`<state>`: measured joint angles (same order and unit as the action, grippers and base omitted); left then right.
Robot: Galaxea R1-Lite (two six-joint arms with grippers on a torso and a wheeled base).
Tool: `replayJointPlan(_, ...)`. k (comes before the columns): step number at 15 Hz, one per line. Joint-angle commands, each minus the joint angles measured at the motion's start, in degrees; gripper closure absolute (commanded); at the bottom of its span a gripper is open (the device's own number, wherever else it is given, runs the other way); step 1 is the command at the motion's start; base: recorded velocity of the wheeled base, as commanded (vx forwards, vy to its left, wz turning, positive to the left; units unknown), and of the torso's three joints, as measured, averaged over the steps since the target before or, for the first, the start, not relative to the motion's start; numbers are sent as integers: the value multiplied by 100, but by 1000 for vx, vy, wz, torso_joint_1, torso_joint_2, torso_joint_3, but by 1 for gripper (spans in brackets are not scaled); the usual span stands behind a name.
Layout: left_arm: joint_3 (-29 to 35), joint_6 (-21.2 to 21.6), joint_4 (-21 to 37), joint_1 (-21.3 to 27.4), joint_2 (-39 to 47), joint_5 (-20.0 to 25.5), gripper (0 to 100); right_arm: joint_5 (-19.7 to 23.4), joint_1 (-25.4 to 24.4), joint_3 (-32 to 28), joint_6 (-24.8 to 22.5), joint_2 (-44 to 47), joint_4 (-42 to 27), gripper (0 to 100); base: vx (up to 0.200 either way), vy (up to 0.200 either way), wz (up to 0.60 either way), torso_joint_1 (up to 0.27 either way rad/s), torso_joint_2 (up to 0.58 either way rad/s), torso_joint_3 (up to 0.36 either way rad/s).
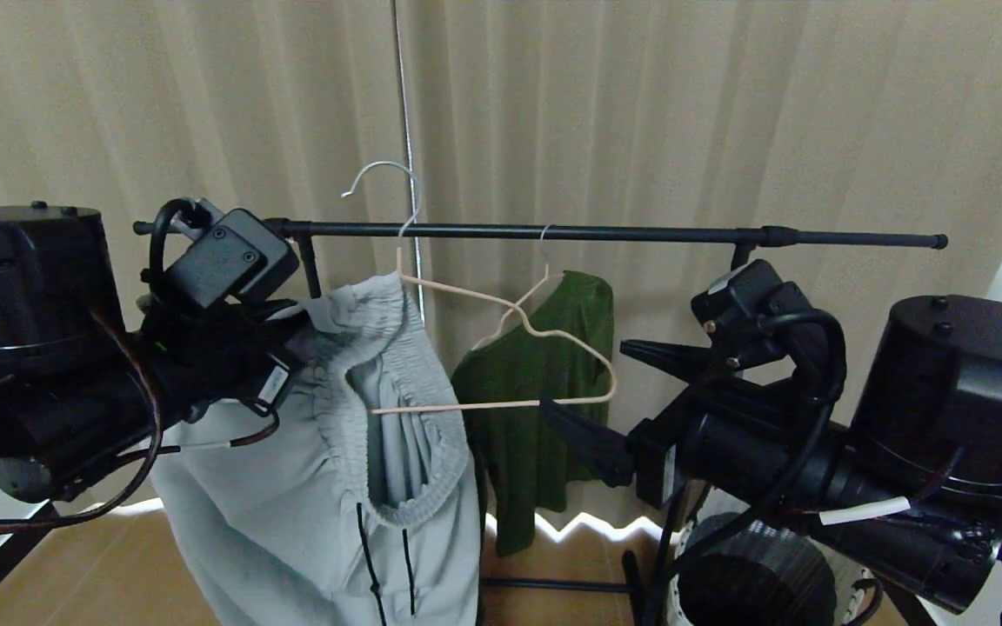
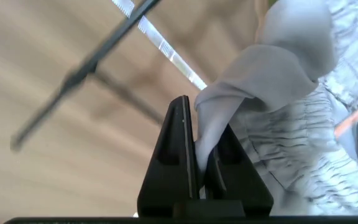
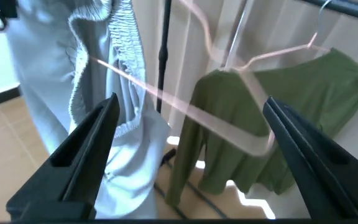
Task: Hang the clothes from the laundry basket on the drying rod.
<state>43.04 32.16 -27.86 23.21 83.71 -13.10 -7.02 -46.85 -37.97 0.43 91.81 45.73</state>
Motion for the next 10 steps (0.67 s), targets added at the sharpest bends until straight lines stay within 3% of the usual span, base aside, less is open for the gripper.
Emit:
replayJointPlan(1, -42, -272, -9, -10, 128, -192, 100, -1, 0, 141, -34, 162, 138, 0, 0, 0, 0, 0, 0, 0)
replayJointPlan(4, 99, -1405, -27, 52, 207, -263, 100, -1, -70, 334, -227, 417, 428, 0, 0, 0, 0, 0, 0, 0)
replayJointPlan(7, 257, -2188, -53, 368, 163, -157, 100, -1, -176, 220, -227, 663, 437, 0, 0, 0, 0, 0, 0, 0)
replayJointPlan(10, 275, -2249, -273, 597, 128, -69, 100, -1, -176, -52, -210, 1006, 437, 0, 0, 0, 0, 0, 0, 0)
